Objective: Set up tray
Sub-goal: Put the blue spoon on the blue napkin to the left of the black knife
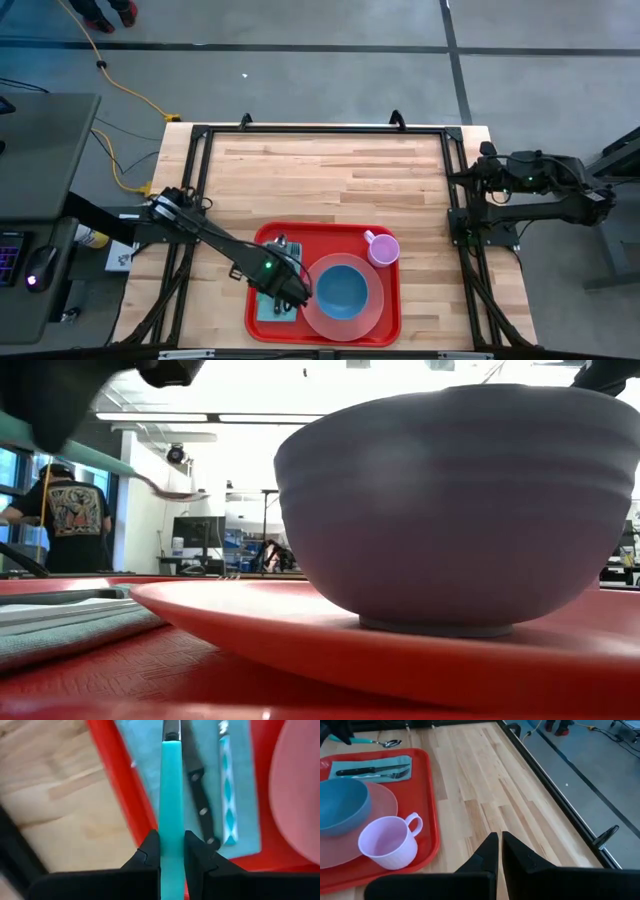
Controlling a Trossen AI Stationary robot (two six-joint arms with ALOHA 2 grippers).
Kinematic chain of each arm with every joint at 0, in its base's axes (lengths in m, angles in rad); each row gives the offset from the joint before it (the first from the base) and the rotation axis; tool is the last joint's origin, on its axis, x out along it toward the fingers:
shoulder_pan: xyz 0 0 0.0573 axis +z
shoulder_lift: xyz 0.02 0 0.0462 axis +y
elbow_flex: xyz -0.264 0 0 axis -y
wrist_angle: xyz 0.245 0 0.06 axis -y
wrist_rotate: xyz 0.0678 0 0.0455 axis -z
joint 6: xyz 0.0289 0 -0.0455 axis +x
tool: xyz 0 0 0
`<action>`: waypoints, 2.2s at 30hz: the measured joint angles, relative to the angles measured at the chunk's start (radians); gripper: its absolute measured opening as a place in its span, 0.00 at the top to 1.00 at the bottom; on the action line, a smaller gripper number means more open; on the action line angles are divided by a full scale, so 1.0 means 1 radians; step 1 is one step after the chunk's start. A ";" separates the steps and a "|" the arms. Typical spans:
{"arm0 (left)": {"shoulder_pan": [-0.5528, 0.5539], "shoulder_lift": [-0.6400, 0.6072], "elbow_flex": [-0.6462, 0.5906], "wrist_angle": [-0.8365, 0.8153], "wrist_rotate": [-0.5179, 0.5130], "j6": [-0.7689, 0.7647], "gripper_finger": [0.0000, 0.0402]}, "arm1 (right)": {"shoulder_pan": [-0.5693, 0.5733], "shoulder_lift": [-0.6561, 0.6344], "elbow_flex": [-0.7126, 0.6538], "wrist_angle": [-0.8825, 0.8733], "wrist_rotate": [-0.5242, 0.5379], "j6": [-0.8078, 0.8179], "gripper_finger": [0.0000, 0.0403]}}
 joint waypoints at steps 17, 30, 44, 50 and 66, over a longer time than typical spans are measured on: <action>-0.035 0.099 0.000 -0.033 0.061 -0.007 0.84 | 0.000 -0.019 0.000 -0.007 -0.016 -0.026 1.00; -0.033 0.174 0.000 0.033 0.106 -0.015 0.84 | 0.000 -0.019 0.000 -0.007 -0.027 -0.026 1.00; -0.033 0.243 -0.005 0.110 0.106 -0.016 0.84 | 0.000 -0.018 0.000 -0.009 -0.045 -0.026 1.00; -0.033 0.240 -0.004 0.129 0.071 0.003 0.73 | 0.000 -0.017 0.000 -0.009 -0.045 -0.026 1.00; -0.033 0.208 -0.005 0.138 0.011 0.021 0.44 | 0.000 -0.017 0.000 -0.009 -0.045 -0.026 1.00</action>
